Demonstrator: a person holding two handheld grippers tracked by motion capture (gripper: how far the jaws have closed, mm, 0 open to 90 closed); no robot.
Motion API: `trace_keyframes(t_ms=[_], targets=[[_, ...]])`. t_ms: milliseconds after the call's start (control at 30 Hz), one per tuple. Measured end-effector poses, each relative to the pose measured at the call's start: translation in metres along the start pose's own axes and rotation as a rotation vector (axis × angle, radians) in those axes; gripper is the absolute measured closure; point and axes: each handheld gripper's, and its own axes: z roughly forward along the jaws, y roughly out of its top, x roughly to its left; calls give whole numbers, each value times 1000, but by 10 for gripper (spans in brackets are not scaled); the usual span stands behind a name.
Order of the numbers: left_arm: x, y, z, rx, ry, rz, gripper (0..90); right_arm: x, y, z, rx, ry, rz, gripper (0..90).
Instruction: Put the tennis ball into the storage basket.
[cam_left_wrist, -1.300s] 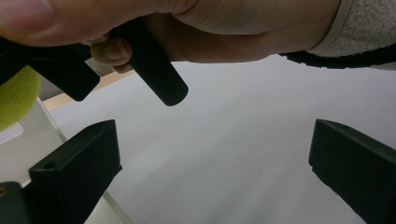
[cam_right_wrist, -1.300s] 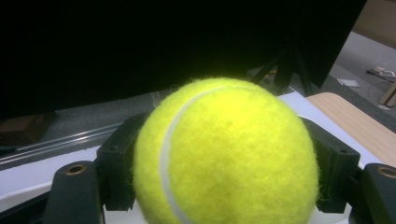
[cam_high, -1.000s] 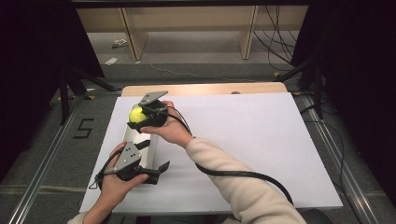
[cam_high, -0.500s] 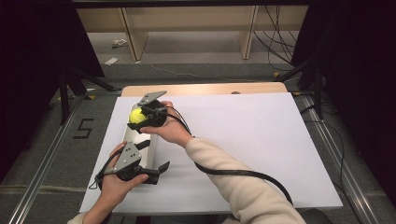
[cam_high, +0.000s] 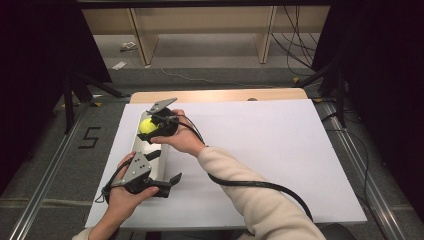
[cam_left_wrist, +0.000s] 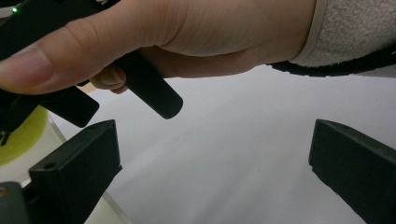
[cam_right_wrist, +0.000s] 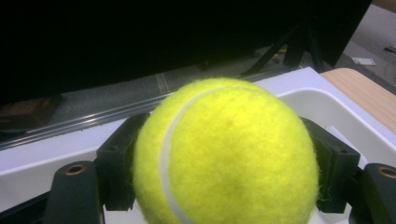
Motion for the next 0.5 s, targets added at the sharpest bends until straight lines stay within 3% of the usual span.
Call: trace_keyframes(t_ms=[500], targets=[[-1, 0, 0, -1, -2, 0, 15, -4, -6, 6, 34, 8, 8, 267]])
